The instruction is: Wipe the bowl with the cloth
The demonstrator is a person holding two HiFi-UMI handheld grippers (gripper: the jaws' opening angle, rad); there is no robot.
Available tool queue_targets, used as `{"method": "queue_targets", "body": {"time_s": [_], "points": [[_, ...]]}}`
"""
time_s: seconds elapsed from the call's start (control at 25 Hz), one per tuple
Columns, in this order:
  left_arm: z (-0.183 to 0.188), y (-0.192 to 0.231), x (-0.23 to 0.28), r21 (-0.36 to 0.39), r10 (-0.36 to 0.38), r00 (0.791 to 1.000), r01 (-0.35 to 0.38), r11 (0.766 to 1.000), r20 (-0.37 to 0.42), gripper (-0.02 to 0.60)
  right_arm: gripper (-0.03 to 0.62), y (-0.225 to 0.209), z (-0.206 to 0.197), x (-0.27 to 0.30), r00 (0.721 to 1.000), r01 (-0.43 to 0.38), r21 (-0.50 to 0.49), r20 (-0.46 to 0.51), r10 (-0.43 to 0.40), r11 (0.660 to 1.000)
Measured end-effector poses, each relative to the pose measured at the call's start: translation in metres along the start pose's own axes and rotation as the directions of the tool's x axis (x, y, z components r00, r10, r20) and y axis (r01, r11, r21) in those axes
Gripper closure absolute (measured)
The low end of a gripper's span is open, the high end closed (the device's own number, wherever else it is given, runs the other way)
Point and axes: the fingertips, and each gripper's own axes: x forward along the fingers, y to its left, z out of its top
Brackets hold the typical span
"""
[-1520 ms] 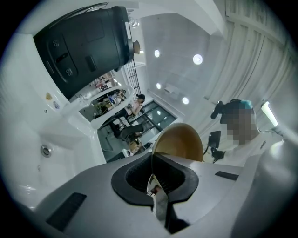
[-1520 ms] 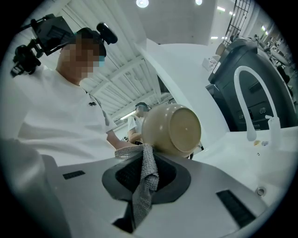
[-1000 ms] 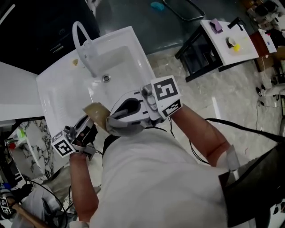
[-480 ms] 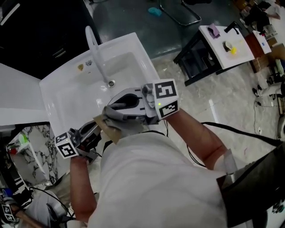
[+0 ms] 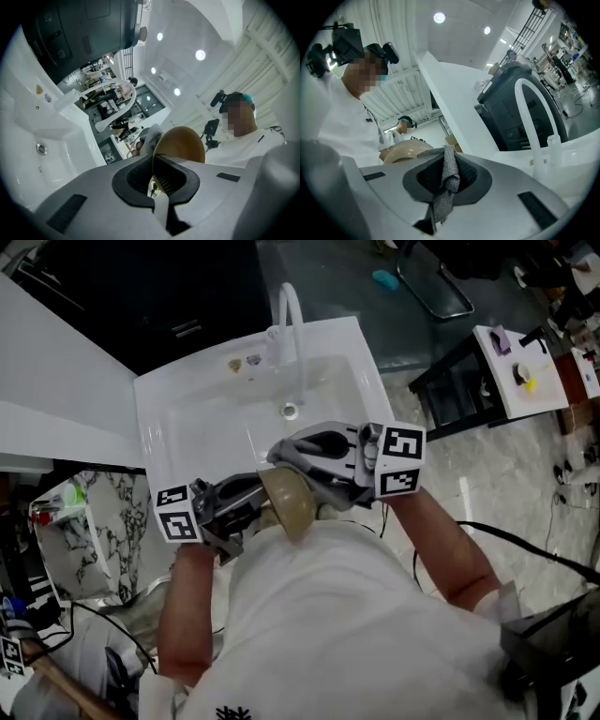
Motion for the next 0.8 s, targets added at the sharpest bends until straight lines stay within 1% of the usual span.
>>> {"method": "queue_targets", "body": {"time_s": [0.08,0.16,0.24,0.32,0.44,0.56,0.68,0.8], "points": [[0.009,-0.003,-0.005,-0.002,-0.018,1.000,0.019,1.000,0.020,0.561,0.562,-0.003,-0.006,0.005,1.000,0.023,0.010,-0.018,-0.023,1.000],[0.018,-0.005,-0.011,0.000,-0.022,0.999,0.022,1.000,0.044,0.562,0.562,-0.006,-0.013,0.008,0.998,0.045,0.016,-0.036,-0.045,0.999],[0.029,-0.004,-0.019,0.002,-0.012,0.997,0.012,1.000,0.071,0.561,0.562,-0.007,-0.021,0.012,0.997,0.060,0.017,-0.058,-0.059,0.998],[0.039,0.001,-0.031,0.004,0.016,0.996,-0.017,1.000,0.092,0.561,0.562,-0.006,-0.028,0.017,0.995,0.067,0.022,-0.075,-0.065,0.998],[0.052,0.015,-0.050,-0.008,0.090,0.989,-0.090,0.996,0.120,0.563,0.562,-0.002,-0.037,0.023,0.994,0.071,0.037,-0.089,-0.067,0.997],[0.063,0.031,-0.069,-0.026,0.172,0.974,-0.170,0.985,0.146,0.563,0.562,0.005,-0.044,0.027,0.992,0.074,0.042,-0.101,-0.069,0.996],[0.071,0.048,-0.086,-0.050,0.257,0.952,-0.252,0.966,0.165,0.563,0.562,0.011,-0.047,0.031,0.992,0.083,0.042,-0.099,-0.078,0.996],[0.074,0.068,-0.106,-0.079,0.349,0.923,-0.340,0.937,0.162,0.561,0.562,0.015,-0.050,0.036,0.990,0.107,0.028,-0.096,-0.104,0.994]]}}
